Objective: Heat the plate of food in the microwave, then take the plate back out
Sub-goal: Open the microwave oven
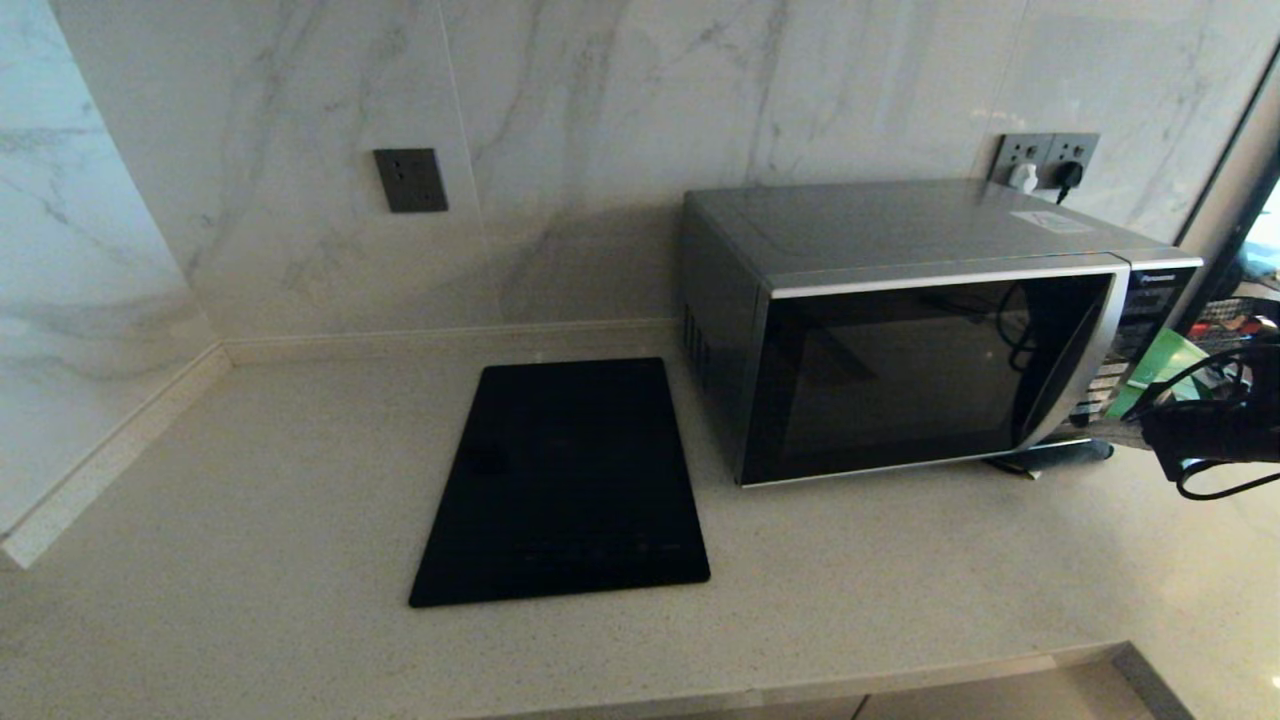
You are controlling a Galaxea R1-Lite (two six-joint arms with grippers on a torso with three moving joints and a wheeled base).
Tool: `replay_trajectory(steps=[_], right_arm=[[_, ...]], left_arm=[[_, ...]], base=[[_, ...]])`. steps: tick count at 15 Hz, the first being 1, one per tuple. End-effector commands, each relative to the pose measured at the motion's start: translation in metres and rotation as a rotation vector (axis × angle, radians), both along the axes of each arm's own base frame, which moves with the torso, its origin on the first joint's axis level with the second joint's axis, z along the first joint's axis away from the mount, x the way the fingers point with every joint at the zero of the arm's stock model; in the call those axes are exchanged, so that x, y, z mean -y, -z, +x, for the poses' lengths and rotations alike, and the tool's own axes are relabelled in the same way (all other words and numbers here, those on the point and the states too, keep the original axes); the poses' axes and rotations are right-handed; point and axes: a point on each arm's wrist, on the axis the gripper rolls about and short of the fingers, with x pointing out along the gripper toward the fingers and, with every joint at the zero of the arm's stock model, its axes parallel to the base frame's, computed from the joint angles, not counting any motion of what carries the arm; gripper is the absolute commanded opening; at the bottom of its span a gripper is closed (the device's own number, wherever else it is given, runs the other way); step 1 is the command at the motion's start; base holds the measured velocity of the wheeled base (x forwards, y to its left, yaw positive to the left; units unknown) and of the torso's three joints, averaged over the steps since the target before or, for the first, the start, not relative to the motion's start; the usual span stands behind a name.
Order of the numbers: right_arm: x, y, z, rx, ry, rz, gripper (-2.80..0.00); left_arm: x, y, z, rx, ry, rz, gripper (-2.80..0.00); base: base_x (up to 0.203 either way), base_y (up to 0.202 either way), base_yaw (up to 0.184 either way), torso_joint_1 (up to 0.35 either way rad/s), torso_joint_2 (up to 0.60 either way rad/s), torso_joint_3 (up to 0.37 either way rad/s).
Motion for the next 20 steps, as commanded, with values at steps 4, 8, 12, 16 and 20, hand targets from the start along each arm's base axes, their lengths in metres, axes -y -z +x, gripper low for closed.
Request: replay_trajectory(steps=[4, 8, 12, 16, 20], right_arm=[[-0.008, 0.002, 0.005, -0.004, -0.022, 0.01, -2.8], [-0.005, -0.017, -0.013, 0.004, -0.001, 0.004, -2.8], [0.0, -0.076, -0.061, 0.063, 0.067, -0.043, -2.8], [-0.035, -0.164, -0.134, 0.105, 0.143, -0.123, -2.8], [-0.096, -0.205, -0.206, 0.065, 0.225, -0.31, -2.8]], left_arm=[[0.0, 0.0, 0.0, -0.001, 0.0, 0.0, -2.8], [0.0, 0.0, 0.0, -0.001, 0.0, 0.0, -2.8], [0.0, 0.0, 0.0, -0.001, 0.0, 0.0, -2.8], [0.0, 0.0, 0.0, -0.001, 0.0, 0.0, -2.8], [0.0, 0.0, 0.0, -0.001, 0.0, 0.0, -2.8]], base=[[0.0, 0.0, 0.0, 0.0, 0.0, 0.0], [0.0, 0.0, 0.0, 0.0, 0.0, 0.0], [0.0, 0.0, 0.0, 0.0, 0.0, 0.0], [0.0, 0.0, 0.0, 0.0, 0.0, 0.0], [0.0, 0.0, 0.0, 0.0, 0.0, 0.0]])
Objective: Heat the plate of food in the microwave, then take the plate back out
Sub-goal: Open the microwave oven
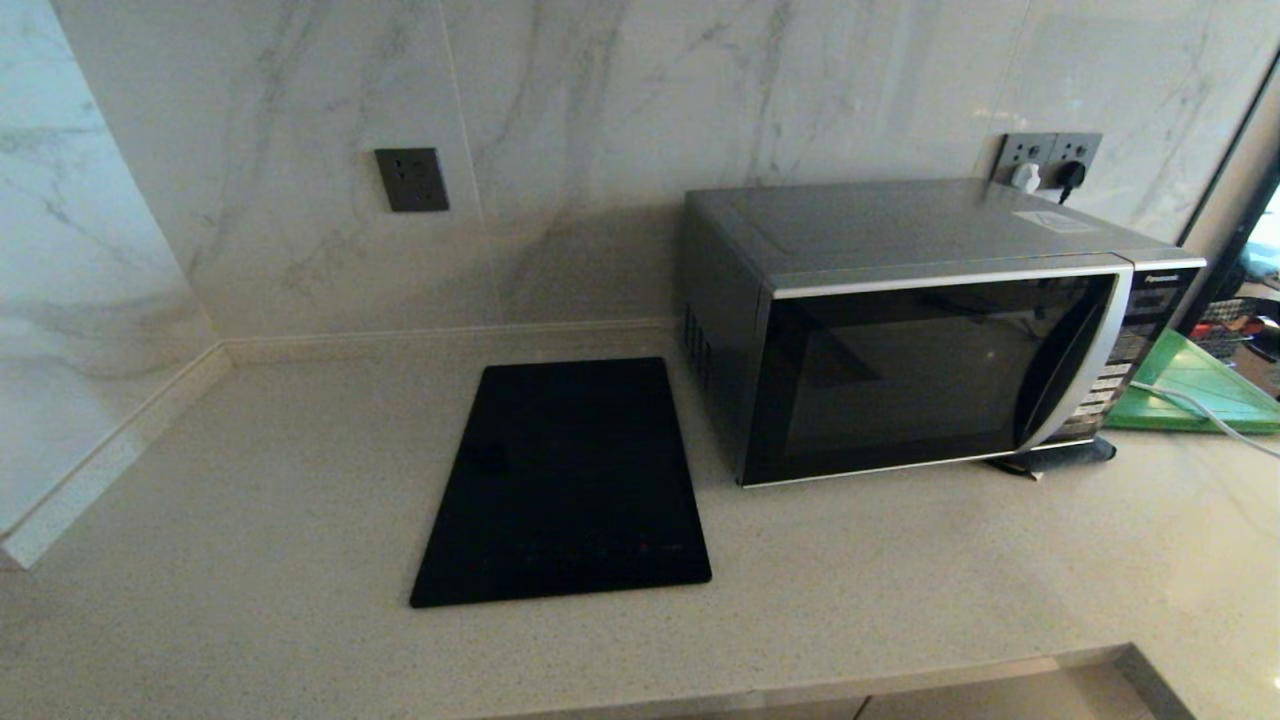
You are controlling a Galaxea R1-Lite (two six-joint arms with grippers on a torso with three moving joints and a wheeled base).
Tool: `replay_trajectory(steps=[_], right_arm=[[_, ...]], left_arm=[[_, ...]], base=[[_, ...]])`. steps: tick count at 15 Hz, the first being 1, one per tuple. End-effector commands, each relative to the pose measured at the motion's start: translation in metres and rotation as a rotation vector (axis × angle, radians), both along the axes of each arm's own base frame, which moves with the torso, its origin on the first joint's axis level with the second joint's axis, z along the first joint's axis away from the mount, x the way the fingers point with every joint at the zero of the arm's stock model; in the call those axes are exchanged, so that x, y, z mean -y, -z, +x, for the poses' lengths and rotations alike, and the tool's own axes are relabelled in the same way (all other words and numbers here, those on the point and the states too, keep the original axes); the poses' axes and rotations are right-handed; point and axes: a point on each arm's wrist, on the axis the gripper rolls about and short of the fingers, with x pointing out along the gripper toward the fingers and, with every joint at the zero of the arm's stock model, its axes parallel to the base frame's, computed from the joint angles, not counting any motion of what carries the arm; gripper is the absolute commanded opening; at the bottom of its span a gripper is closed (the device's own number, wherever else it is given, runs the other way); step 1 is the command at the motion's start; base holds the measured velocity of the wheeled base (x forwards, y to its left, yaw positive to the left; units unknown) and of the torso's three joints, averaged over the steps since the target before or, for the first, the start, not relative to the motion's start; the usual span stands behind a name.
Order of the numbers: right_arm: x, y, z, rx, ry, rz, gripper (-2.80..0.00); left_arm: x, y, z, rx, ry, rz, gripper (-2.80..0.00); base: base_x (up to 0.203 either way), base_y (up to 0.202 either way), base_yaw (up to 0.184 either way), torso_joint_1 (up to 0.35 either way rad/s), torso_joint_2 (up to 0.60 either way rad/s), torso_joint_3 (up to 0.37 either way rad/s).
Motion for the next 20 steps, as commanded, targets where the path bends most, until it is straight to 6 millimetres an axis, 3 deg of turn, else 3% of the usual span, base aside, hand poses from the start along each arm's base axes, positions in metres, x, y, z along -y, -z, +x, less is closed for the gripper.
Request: replay_trajectory(steps=[1, 5, 9, 11, 14, 20], right_arm=[[-0.053, -0.037, -0.059, 0.005, 0.033, -0.163, -2.8], [-0.113, -0.034, -0.1, -0.148, -0.053, -0.27, -2.8], [-0.143, -0.032, -0.132, -0.294, -0.176, -0.597, -2.8], [-0.153, -0.039, -0.149, -0.258, -0.194, -0.679, -2.8], [-0.17, -0.042, -0.189, -0.14, -0.229, -0.73, -2.8], [-0.187, -0.007, -0.286, 0.117, -0.266, -0.793, -2.8]], left_arm=[[0.0, 0.0, 0.0, -0.001, -0.001, -0.001, -2.8], [0.0, 0.0, 0.0, -0.001, -0.001, -0.001, -2.8], [0.0, 0.0, 0.0, -0.001, -0.001, -0.001, -2.8], [0.0, 0.0, 0.0, -0.001, -0.001, -0.001, -2.8], [0.0, 0.0, 0.0, -0.001, -0.001, -0.001, -2.8], [0.0, 0.0, 0.0, -0.001, -0.001, -0.001, -2.8]], base=[[0.0, 0.0, 0.0, 0.0, 0.0, 0.0], [0.0, 0.0, 0.0, 0.0, 0.0, 0.0], [0.0, 0.0, 0.0, 0.0, 0.0, 0.0], [0.0, 0.0, 0.0, 0.0, 0.0, 0.0], [0.0, 0.0, 0.0, 0.0, 0.0, 0.0], [0.0, 0.0, 0.0, 0.0, 0.0, 0.0]])
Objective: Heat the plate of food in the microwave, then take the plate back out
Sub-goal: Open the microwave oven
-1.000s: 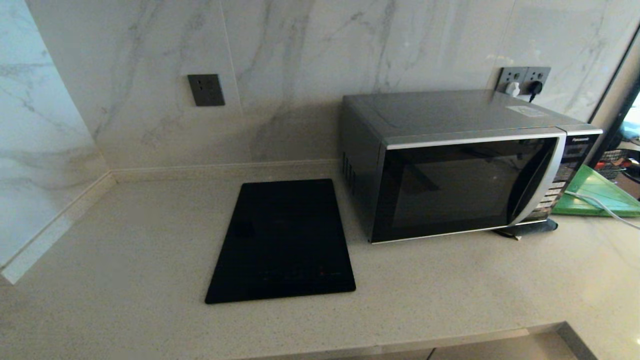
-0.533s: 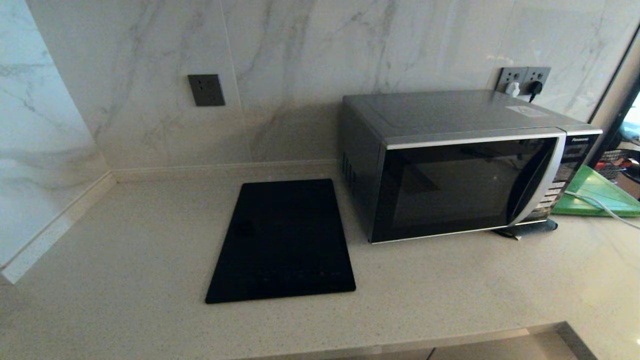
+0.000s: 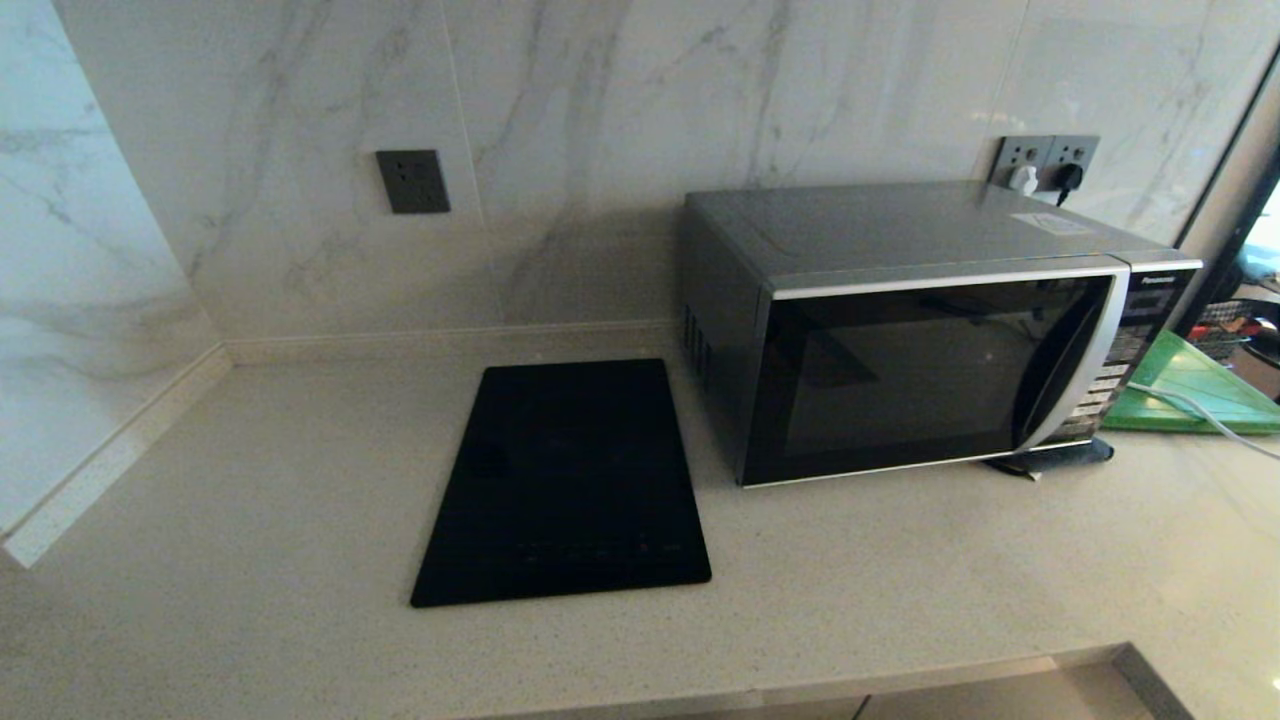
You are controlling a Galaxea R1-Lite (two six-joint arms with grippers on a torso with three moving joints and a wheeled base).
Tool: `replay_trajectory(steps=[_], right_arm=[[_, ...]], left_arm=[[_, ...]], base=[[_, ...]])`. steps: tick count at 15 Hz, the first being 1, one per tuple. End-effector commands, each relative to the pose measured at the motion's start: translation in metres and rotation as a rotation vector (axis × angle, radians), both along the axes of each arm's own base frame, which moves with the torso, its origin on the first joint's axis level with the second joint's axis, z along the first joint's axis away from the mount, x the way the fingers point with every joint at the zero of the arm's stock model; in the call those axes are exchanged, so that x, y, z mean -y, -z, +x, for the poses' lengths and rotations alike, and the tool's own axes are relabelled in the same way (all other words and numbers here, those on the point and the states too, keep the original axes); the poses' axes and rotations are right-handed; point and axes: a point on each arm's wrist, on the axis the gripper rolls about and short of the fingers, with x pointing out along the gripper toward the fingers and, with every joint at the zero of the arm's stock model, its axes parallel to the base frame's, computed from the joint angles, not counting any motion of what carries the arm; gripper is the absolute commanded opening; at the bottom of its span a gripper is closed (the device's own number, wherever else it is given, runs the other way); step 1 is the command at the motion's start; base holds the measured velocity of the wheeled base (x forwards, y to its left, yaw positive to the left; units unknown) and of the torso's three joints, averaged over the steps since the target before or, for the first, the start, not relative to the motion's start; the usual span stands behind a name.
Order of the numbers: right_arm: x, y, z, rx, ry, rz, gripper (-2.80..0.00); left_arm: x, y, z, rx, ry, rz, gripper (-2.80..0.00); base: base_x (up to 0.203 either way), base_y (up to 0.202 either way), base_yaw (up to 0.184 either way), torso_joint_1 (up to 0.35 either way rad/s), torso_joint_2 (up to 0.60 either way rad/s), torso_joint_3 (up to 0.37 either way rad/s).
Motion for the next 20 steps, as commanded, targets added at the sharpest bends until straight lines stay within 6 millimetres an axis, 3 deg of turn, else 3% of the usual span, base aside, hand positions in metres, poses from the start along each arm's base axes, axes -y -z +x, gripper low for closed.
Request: replay_trajectory(steps=[1, 7, 11, 15, 20], right_arm=[[-0.003, 0.019, -0.052, 0.146, -0.051, -0.012, -2.8], [-0.003, 0.07, -0.11, 0.329, -0.147, -0.006, -2.8], [-0.004, 0.114, -0.13, 0.407, -0.183, 0.0, -2.8], [-0.004, 0.128, -0.123, 0.353, -0.135, 0.144, -2.8], [-0.002, 0.154, -0.073, 0.455, -0.092, 0.12, -2.8]], left_arm=[[0.0, 0.0, 0.0, -0.001, -0.001, -0.001, -2.8], [0.0, 0.0, 0.0, -0.001, -0.001, -0.001, -2.8], [0.0, 0.0, 0.0, -0.001, -0.001, -0.002, -2.8], [0.0, 0.0, 0.0, -0.001, -0.001, -0.001, -2.8], [0.0, 0.0, 0.0, -0.001, -0.001, -0.001, -2.8]], base=[[0.0, 0.0, 0.0, 0.0, 0.0, 0.0], [0.0, 0.0, 0.0, 0.0, 0.0, 0.0], [0.0, 0.0, 0.0, 0.0, 0.0, 0.0], [0.0, 0.0, 0.0, 0.0, 0.0, 0.0], [0.0, 0.0, 0.0, 0.0, 0.0, 0.0]])
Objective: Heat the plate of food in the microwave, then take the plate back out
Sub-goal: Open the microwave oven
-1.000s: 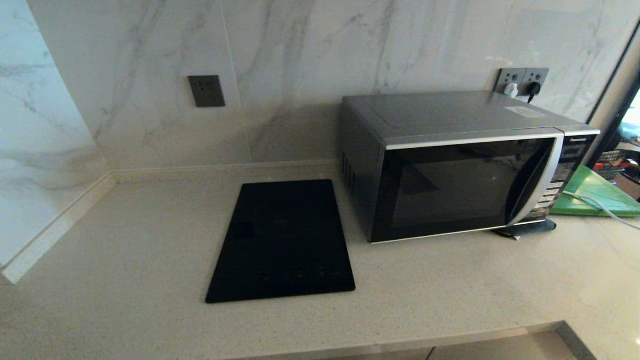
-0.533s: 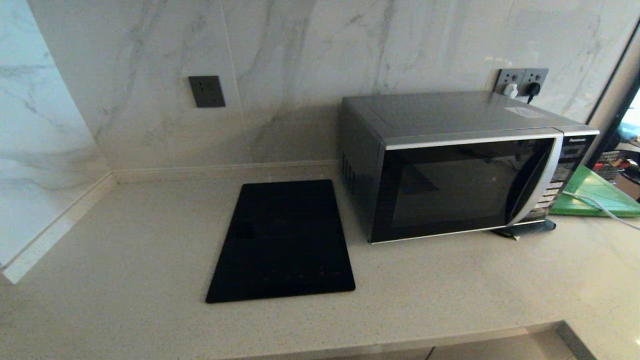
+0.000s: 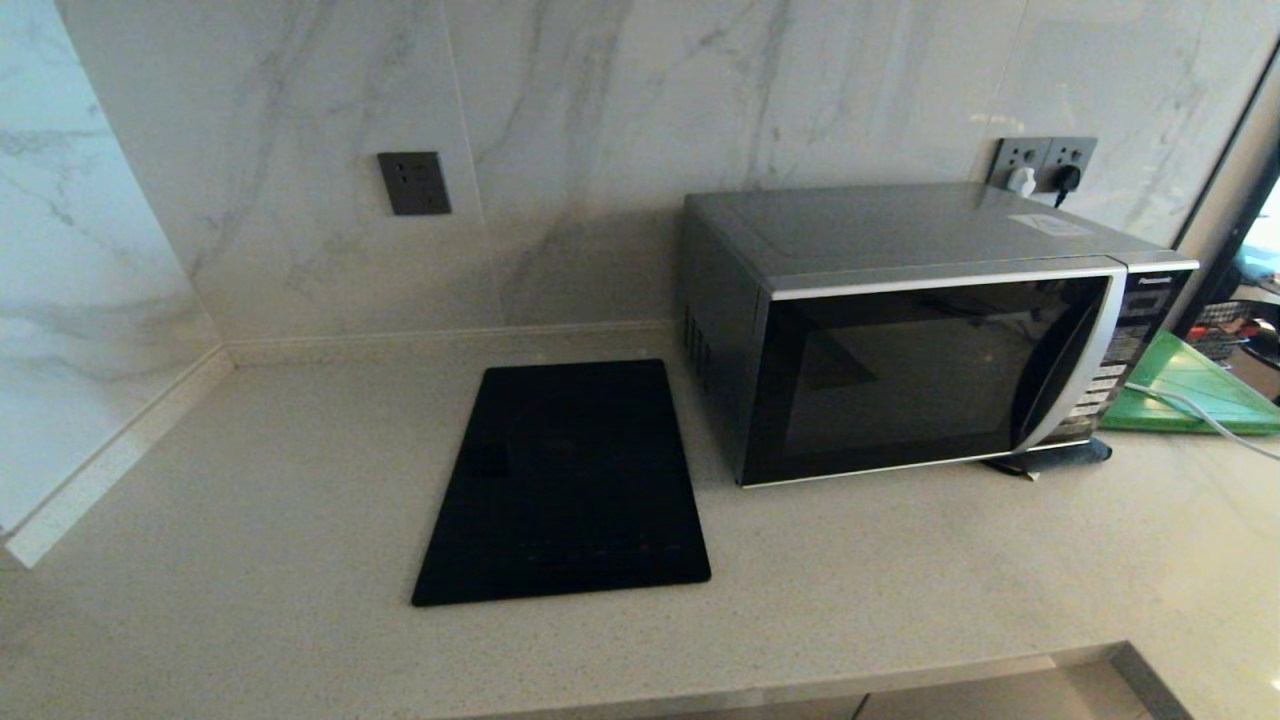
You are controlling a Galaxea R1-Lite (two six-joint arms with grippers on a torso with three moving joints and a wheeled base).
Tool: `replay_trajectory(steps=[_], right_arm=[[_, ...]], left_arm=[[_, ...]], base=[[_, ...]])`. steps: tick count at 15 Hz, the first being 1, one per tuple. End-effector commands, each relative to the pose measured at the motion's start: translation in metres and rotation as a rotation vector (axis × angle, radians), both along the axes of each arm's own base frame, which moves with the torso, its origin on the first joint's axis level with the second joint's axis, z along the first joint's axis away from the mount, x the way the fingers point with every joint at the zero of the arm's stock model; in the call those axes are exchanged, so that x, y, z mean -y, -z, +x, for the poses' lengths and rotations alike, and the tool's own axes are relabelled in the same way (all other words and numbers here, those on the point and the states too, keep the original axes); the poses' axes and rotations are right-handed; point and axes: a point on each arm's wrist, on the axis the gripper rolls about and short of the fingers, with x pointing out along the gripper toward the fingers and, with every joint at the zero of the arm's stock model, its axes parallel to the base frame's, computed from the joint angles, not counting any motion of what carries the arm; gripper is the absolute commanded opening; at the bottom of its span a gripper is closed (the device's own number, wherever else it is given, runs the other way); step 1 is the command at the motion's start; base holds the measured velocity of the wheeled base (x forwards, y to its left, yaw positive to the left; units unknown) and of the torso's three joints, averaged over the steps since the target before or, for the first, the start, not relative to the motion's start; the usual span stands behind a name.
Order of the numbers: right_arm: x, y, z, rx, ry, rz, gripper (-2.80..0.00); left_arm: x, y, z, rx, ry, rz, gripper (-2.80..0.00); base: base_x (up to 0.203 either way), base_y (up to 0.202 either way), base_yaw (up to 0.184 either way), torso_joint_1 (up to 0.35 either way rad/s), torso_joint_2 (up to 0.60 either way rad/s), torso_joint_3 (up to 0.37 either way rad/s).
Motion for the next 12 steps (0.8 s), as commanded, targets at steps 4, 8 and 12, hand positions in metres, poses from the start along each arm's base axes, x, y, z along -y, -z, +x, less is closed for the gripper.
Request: replay_trajectory(steps=[4, 8, 12], right_arm=[[0.002, 0.046, 0.044, 0.066, 0.058, -0.088, -2.8], [0.001, 0.054, 0.053, 0.157, 0.029, -0.162, -2.8], [0.0, 0.06, 0.053, 0.092, 0.001, -0.084, -2.8]], left_arm=[[0.0, 0.0, 0.0, -0.001, -0.001, -0.001, -2.8], [0.0, 0.0, 0.0, -0.001, -0.001, -0.001, -2.8], [0.0, 0.0, 0.0, -0.001, -0.001, -0.001, -2.8]], base=[[0.0, 0.0, 0.0, 0.0, 0.0, 0.0], [0.0, 0.0, 0.0, 0.0, 0.0, 0.0], [0.0, 0.0, 0.0, 0.0, 0.0, 0.0]])
